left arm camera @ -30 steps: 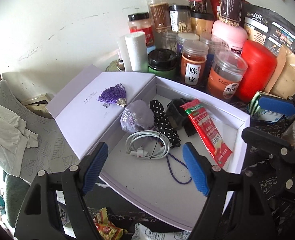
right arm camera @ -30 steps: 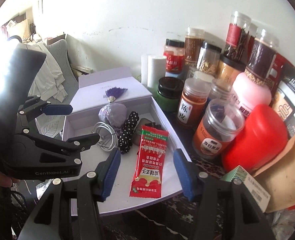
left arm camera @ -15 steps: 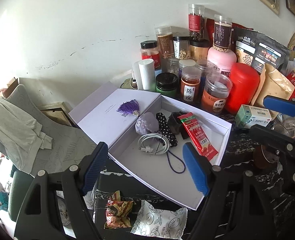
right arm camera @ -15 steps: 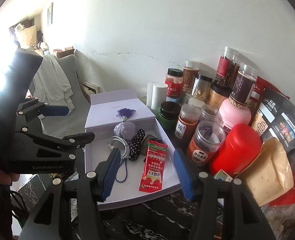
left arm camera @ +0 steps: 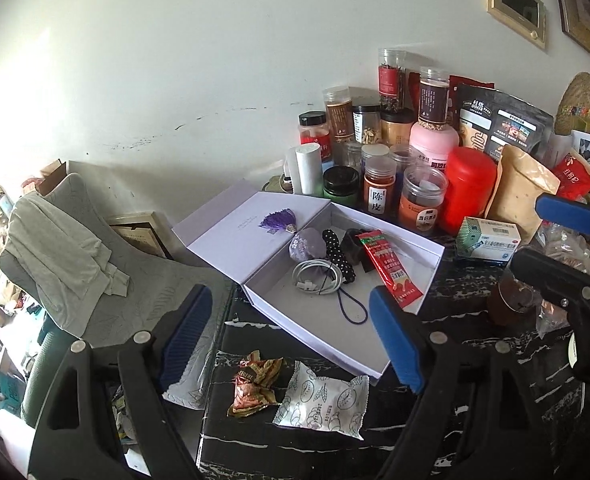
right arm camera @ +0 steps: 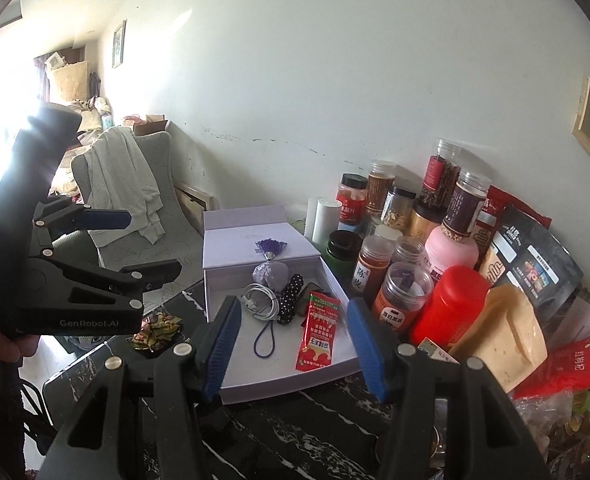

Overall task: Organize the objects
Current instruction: 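Lift both open grippers out of the box and back away, then grasp the cereal snack bag with the left gripper while the right gripper grasps the white pastry packet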

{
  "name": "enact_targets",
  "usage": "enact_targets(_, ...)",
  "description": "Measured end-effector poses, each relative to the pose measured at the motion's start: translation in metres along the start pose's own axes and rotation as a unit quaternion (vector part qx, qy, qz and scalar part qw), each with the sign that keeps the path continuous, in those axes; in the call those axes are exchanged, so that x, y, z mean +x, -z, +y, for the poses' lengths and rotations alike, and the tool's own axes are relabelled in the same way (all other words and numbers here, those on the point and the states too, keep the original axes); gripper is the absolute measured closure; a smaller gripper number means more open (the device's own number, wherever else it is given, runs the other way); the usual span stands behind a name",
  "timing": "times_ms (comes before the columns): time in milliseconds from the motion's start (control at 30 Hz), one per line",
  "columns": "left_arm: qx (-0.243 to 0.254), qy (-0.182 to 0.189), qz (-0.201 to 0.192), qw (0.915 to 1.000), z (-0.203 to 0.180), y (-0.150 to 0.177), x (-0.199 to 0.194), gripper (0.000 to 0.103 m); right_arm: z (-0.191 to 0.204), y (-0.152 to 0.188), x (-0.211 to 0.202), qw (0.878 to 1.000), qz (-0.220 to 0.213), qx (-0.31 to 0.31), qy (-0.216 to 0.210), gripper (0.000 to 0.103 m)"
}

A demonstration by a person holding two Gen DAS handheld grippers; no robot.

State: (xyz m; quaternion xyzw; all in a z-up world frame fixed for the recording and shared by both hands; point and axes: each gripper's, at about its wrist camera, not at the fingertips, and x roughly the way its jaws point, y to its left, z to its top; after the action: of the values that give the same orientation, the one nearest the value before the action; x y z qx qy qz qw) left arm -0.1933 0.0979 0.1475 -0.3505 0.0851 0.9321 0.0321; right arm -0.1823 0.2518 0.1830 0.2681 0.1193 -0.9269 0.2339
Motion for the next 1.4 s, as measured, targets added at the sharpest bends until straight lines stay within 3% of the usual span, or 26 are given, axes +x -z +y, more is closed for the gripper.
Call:
enact_targets(567, -0.017, -0.029, -0.007, 0.9994, 0.011, 0.058, -0.068, 0.017, 0.04, 0.035, -0.042, 0.999, -0.008, -0.016, -0.032, 0.043)
enact_targets(1067, -0.043, -0.031, 0.02, 0.9984, 0.021, 0.117, -0.065, 0.017, 0.068, 0.081, -0.027, 0.997, 0.031, -0.016, -0.069, 0.043)
enact_targets(1400, -0.04, 0.002, 0.029, 0.9988, 0.023, 0.147, -0.041, 0.017, 0.083, 0.108, 0.006, 0.993, 0.067, -0.016, -0.092, 0.042)
